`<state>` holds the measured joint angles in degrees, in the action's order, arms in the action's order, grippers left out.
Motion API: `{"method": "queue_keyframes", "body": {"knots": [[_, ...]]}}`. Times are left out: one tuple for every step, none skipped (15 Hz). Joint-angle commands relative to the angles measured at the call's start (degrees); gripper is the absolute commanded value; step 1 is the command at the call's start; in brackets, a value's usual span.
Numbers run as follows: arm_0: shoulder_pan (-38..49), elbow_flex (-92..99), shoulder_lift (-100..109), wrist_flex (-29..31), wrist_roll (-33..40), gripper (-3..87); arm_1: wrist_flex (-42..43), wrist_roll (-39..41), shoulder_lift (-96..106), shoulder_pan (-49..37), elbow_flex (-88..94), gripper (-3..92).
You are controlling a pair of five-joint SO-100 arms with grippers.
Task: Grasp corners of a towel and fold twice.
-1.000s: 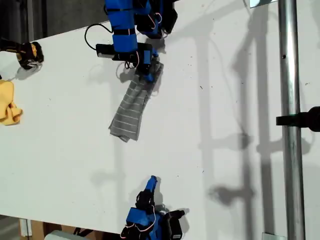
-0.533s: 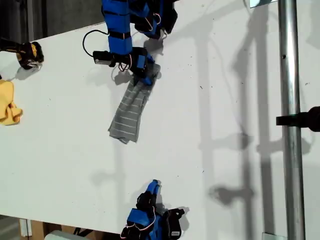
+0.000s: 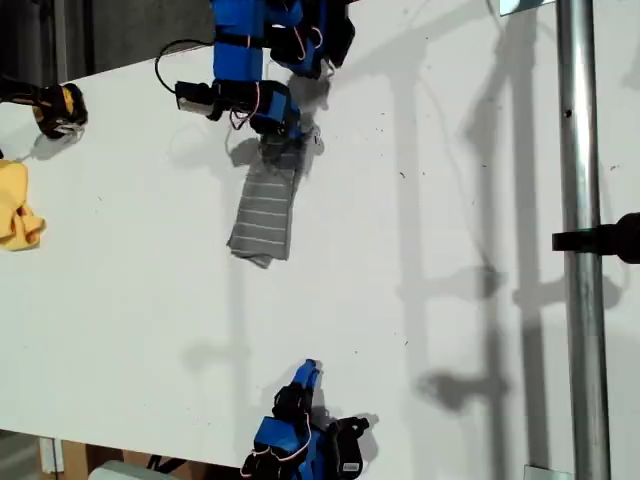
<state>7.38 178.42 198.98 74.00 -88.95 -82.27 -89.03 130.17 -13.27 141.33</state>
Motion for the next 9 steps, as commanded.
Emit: {"method": "queue_keyframes", "body": {"knots": [[-0.18,0.26,0.26,0.09,1.14,8.4,-8.88,-8.53,8.61,9.05,-3.78,-0.1],[-0.18,0.26,0.26,0.09,1.14,8.4,-8.79,-10.28,9.23,11.69,-4.57,-0.1],[-0.18,0.26,0.26,0.09,1.58,8.4,-7.12,-9.49,8.79,11.95,-5.80,-0.1],[-0.18,0.26,0.26,0.09,3.96,8.4,-4.31,-6.42,7.38,10.55,-8.35,-0.1],[-0.18,0.26,0.26,0.09,7.82,8.4,-0.97,-1.41,3.43,8.00,-12.30,-0.1],[-0.18,0.26,0.26,0.09,18.72,8.3,0.18,3.08,-3.43,5.89,-18.72,-0.1],[-0.26,0.26,0.26,-0.09,33.66,8.0,0.88,7.56,-11.16,3.87,-26.37,-0.1],[-0.35,0.26,0.26,-0.18,34.89,7.5,2.90,11.95,-18.54,1.93,-32.96,-0.1],[-0.18,0.26,0.26,-0.09,34.01,7.1,4.83,15.12,-25.05,0.62,-38.76,-0.1]]}}
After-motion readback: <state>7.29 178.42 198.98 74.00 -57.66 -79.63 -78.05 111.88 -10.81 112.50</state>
